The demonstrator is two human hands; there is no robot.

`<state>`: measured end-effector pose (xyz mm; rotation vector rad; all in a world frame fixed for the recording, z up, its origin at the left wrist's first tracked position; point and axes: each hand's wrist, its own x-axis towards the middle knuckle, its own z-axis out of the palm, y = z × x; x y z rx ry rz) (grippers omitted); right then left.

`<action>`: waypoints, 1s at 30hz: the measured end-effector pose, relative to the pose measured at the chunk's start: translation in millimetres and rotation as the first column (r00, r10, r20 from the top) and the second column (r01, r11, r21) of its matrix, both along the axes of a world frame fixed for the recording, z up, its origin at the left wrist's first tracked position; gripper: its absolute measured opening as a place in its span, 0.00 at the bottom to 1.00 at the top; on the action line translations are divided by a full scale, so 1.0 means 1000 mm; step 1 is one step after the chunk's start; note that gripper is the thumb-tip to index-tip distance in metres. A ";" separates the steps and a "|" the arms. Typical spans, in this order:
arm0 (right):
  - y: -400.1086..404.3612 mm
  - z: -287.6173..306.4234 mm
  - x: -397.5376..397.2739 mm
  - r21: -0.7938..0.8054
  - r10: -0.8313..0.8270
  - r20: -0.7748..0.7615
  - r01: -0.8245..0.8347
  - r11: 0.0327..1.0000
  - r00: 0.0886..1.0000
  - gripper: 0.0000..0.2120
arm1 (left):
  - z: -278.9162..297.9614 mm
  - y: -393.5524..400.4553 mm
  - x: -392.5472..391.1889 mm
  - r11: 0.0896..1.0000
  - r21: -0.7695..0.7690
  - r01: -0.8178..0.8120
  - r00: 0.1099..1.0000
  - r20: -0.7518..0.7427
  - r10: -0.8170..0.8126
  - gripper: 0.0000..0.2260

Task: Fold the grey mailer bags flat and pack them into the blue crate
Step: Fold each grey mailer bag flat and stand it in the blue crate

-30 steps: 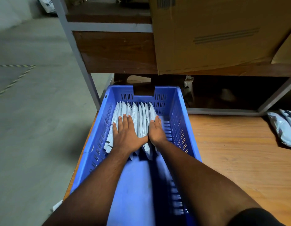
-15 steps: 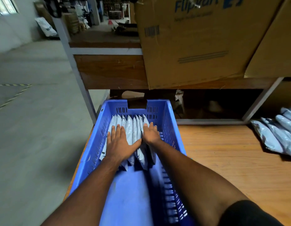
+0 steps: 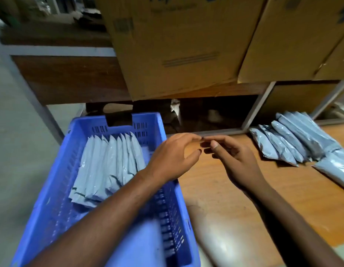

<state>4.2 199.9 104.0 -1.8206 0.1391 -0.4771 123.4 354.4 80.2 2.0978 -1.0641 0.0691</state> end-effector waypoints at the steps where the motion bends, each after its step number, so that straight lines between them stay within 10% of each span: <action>1: -0.015 -0.006 -0.014 -0.013 -0.039 -0.021 0.038 0.999 0.999 0.10 | -0.003 -0.018 -0.006 0.999 0.032 0.044 0.999 0.010 -0.045 0.16; 12: -0.230 -0.096 -0.145 0.072 -0.521 -0.127 0.531 0.844 0.844 0.09 | -0.062 -0.283 -0.109 0.883 0.291 0.368 0.870 0.226 -0.438 0.15; 16: -0.346 -0.144 -0.187 -0.261 -0.706 -0.200 0.657 0.707 0.680 0.10 | -0.090 -0.400 -0.144 0.852 0.341 0.398 0.856 0.196 -0.478 0.16; 22: -0.489 -0.185 -0.215 -0.784 -0.837 -0.144 0.455 0.422 0.528 0.25 | -0.118 -0.519 -0.177 0.803 0.442 0.399 0.885 0.042 -0.463 0.18; 30: -0.544 -0.207 -0.218 -0.879 -0.815 -0.168 0.291 0.379 0.554 0.30 | -0.131 -0.569 -0.188 0.802 0.423 0.421 0.887 -0.005 -0.462 0.16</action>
